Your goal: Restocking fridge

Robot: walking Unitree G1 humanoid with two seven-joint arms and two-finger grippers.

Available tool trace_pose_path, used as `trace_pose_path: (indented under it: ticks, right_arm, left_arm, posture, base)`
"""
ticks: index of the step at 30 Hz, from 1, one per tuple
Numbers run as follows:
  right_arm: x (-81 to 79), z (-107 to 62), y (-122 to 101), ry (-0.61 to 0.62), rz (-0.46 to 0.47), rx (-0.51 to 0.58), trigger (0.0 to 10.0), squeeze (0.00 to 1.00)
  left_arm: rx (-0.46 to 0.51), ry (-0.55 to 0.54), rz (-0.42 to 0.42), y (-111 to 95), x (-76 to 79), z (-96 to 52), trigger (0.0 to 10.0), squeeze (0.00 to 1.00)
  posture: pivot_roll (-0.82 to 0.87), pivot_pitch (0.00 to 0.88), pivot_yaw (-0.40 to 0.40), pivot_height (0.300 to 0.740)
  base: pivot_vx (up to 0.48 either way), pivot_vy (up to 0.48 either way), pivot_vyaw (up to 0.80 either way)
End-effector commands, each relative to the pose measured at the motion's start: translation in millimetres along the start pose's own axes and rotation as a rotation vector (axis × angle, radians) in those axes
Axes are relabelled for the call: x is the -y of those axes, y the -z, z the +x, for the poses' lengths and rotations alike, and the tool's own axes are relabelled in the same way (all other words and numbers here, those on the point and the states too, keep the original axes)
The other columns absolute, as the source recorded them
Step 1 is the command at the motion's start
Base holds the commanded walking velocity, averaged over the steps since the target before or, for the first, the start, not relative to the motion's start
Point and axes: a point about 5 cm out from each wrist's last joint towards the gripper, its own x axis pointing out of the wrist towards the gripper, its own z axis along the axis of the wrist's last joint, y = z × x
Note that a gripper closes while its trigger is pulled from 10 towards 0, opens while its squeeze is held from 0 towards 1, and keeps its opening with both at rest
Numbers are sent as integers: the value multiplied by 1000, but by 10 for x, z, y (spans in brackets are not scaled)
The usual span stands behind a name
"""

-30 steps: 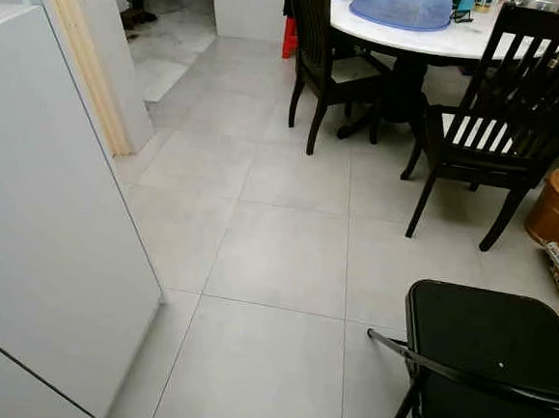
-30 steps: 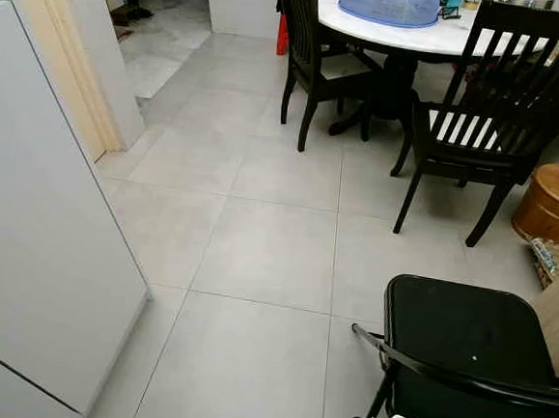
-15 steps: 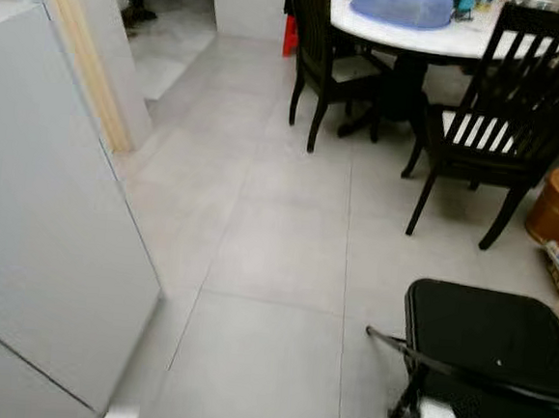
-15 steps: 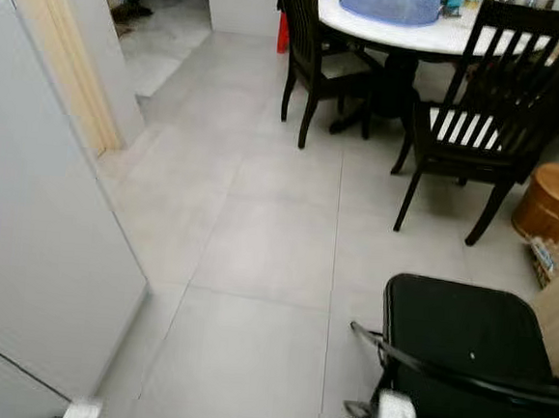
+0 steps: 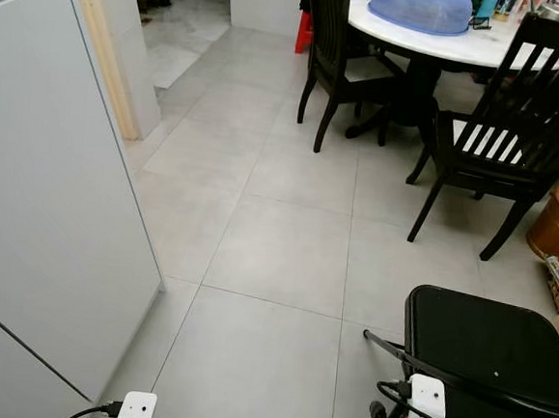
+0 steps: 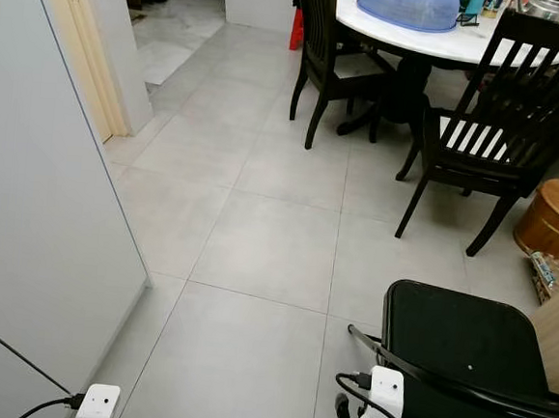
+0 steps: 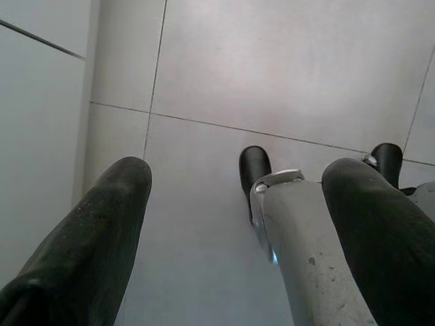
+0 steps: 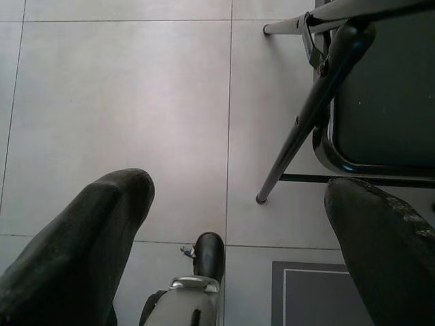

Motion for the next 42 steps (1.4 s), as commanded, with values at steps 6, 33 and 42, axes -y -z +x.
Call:
trace_pose_path:
  ticks: [6,33,42]
  right_arm:
    - [7,-2,13,-6,-43,-15,10000,0]
    - [-19,-10,106,-30,-51,-50,10000,0]
    - [-18,-11,110,-34,-66,-53,10000,0]
  left_arm:
    - [-3,-14,22,9,-24,-2,10000,0]
    - [-18,-18,-13,70,-29,-10,10000,0]
    - [-17,-19,-31,77,-25,-11,10000,0]
  posture:
    - [82,0,-26,740]
    - [53,0,-6,740]
    - [54,0,-9,740]
  base:
    - [0,0,0]
    - [0,0,800]
    - [0,0,800]
